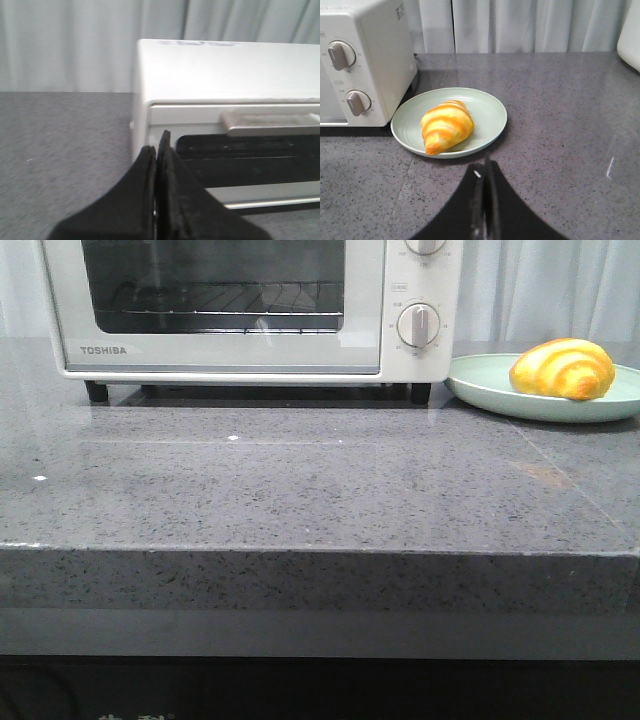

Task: Put bread in oven
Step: 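Pull the oven door handle down with the left gripper to open it, then reach the right gripper to the croissant on the green plate and grasp it, then lift the croissant with the right gripper and carry it into the oven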

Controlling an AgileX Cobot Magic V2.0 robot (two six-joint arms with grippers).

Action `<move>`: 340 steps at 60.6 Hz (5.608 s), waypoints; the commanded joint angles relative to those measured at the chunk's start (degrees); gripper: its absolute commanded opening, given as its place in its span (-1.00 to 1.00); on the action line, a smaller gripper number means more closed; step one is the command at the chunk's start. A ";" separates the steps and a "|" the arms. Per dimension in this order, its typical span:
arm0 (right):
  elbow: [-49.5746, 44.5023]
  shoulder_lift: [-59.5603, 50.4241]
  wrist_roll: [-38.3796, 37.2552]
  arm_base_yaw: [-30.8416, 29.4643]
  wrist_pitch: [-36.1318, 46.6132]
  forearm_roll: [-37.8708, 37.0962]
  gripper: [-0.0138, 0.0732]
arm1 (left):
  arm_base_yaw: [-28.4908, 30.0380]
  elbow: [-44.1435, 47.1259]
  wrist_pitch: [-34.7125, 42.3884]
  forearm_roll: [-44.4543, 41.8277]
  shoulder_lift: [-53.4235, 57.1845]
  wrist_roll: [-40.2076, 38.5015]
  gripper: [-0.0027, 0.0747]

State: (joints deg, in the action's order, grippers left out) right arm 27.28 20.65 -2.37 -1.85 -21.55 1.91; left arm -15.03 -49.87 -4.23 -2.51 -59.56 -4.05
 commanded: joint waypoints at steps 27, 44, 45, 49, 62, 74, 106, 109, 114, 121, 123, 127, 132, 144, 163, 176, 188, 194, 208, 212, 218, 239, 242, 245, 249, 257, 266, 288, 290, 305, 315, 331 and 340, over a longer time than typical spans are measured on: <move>2.14 0.83 0.39 -0.47 5.15 0.20 -0.84 | -11.78 -22.50 5.82 0.00 -25.21 -0.01 -0.98; 2.14 0.83 0.39 -0.47 5.15 0.20 -0.84 | -14.67 -22.74 -7.95 0.00 -23.86 -0.01 -0.98; 2.14 0.83 0.39 -0.47 5.15 0.20 -0.84 | -15.06 -22.74 -9.21 0.00 -23.71 -0.01 -0.98; 2.14 0.83 0.39 -0.47 5.15 0.20 -0.84 | -17.19 -22.74 -14.92 0.00 -22.77 -0.01 -0.98; 2.14 0.83 0.39 -0.47 5.15 0.20 -0.84 | -25.60 -18.34 -21.43 -0.13 -15.16 -0.12 -0.99; 2.14 0.83 0.39 -0.47 5.15 0.20 -0.84 | -24.67 -12.37 -14.31 -0.13 -7.21 -2.82 -0.98; 3.23 4.39 0.34 -0.47 1.01 3.45 -0.84 | 0.75 3.84 -8.37 0.04 8.15 -3.10 -0.99; 3.84 6.31 0.34 -0.47 -0.37 4.61 -0.84 | 2.93 6.17 -8.37 0.04 10.35 -3.10 -0.99; 5.08 10.42 0.34 -0.47 -1.02 6.37 -0.84 | 6.06 9.54 -8.63 0.18 14.47 -3.10 -0.99; 7.40 16.00 0.34 -0.47 -0.75 7.84 -0.84 | 8.86 12.55 -9.01 0.18 19.47 -3.10 -0.98; 8.24 17.59 0.34 -0.47 -0.65 8.27 -0.83 | 9.16 13.03 -9.15 0.18 20.66 -3.10 -0.98; 9.79 20.32 0.34 -0.47 0.14 8.68 -0.77 | 9.58 13.73 -9.44 0.18 22.35 -3.10 -0.98; 11.58 23.17 0.34 -0.47 1.98 8.82 -0.51 | 9.58 13.88 -10.39 0.40 23.43 -3.10 -0.98; 18.94 34.04 0.34 -0.47 3.41 13.60 0.51 | 9.58 13.88 -10.51 0.38 23.69 -3.10 -0.98; 33.90 54.40 0.34 -0.47 3.09 20.05 0.65 | 9.58 13.88 -10.61 0.38 23.69 -3.10 -0.98; 42.54 65.08 0.34 -0.47 -2.06 20.76 0.65 | 9.58 13.88 -10.61 0.38 23.69 -3.10 -0.98; 48.00 70.71 0.34 -0.47 -7.89 20.76 0.65 | 9.58 13.88 -10.61 0.38 23.69 -3.10 -0.98; 49.17 71.67 0.47 -0.47 -9.47 20.58 0.65 | 9.58 13.88 -10.61 0.38 23.69 -3.10 -0.98; 49.17 72.81 0.47 -0.47 -12.11 19.19 0.65 | 9.58 13.88 -10.61 0.38 23.69 -3.10 -0.98; 49.17 73.16 0.47 -0.47 -12.52 19.13 0.59 | 9.58 13.88 -10.61 0.38 23.69 -3.10 -0.98; 49.17 73.23 0.47 -0.47 -12.45 19.13 0.29 | 9.58 13.88 -10.61 0.38 23.69 -3.10 -0.98; 49.24 71.34 0.47 -0.47 -10.57 19.06 -0.26 | 9.58 13.88 -10.61 0.38 23.69 -3.10 -0.98; 49.24 70.25 0.52 -0.47 -10.57 18.50 -0.26 | 9.58 13.88 -10.61 0.38 23.69 -3.10 -0.98; 49.17 68.61 0.52 -0.47 -10.57 17.51 -0.26 | 9.58 13.88 -10.61 0.38 23.69 -3.10 -0.98; 48.96 66.41 0.52 -0.47 -11.27 16.52 -0.26 | 9.58 13.88 -10.61 0.38 23.69 -3.10 -0.98; 47.37 60.55 0.52 -0.17 -13.70 15.95 -0.26 | 9.58 13.88 -10.61 0.38 23.69 -3.10 -0.98; 40.71 53.05 0.63 3.35 -13.48 15.81 -0.26 | 9.58 13.88 -10.50 0.38 23.69 -3.10 -0.98; 27.94 41.69 0.58 24.83 -4.72 21.97 -0.26 | 9.58 13.88 -10.04 0.38 23.69 -3.10 -0.98; 28.25 42.29 0.58 26.62 -3.08 22.05 -0.26 | 9.58 13.88 -9.95 0.38 23.69 -3.10 -0.98; 38.12 55.60 0.57 34.74 5.57 22.41 -0.26 | 9.58 13.88 -9.58 0.38 23.69 -3.10 -0.98; 46.95 64.64 0.57 34.74 6.72 23.69 -0.26 | 9.58 13.88 -9.58 0.38 23.69 -3.10 -0.98; 56.06 74.47 0.47 34.68 12.08 27.48 -0.26 | 9.58 13.88 -9.58 0.38 23.69 -3.10 -0.98; 56.44 76.14 0.40 34.30 18.01 28.56 -0.26 | 9.58 13.88 -9.58 0.38 23.69 -3.10 -0.98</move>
State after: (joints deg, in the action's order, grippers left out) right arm 81.07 98.89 -2.37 32.90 -10.85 29.14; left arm -5.65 -34.50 -18.54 -2.49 -36.01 -6.61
